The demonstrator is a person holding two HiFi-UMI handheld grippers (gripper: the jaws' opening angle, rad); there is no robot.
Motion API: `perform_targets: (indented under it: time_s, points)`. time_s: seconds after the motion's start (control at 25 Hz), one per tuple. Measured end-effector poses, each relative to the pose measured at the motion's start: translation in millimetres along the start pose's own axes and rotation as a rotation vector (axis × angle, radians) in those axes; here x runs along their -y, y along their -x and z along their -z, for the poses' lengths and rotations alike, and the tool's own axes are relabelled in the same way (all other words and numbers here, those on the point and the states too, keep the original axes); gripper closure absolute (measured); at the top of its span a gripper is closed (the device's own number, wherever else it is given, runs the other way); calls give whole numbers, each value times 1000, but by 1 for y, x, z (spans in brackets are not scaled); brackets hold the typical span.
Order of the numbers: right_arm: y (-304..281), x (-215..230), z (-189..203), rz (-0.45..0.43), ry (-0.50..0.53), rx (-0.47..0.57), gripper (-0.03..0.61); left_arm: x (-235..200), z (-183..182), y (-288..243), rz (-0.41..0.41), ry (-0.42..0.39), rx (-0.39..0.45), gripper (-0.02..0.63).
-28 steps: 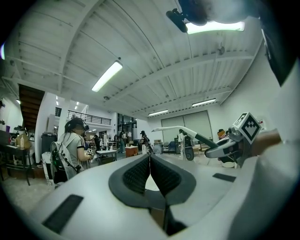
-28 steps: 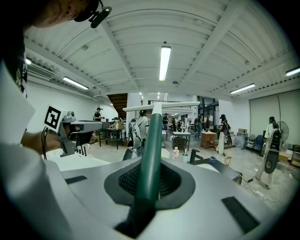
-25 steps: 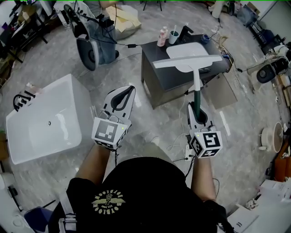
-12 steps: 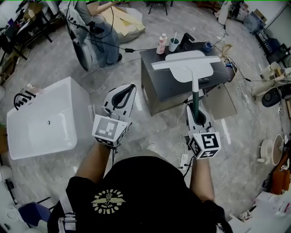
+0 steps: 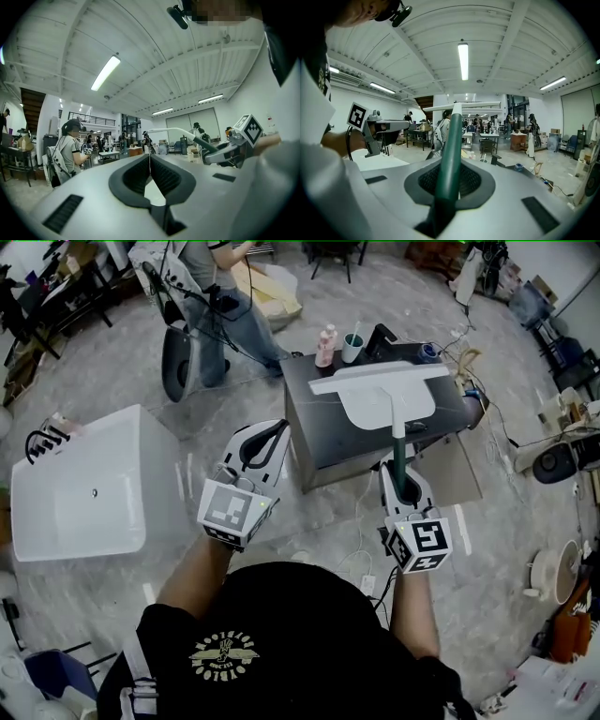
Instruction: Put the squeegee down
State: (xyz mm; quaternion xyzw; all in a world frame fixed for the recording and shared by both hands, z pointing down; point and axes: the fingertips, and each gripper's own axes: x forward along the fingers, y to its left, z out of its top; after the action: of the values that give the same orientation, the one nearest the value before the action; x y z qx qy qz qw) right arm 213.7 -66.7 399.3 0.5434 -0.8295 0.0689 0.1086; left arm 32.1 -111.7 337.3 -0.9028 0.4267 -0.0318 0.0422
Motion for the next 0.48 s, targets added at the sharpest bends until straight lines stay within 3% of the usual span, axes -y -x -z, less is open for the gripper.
perform_targets:
  time_s: [0.48]
  points:
    - [-17, 8, 4, -33, -40, -16, 523, -10, 11, -7, -25, 2, -62, 589]
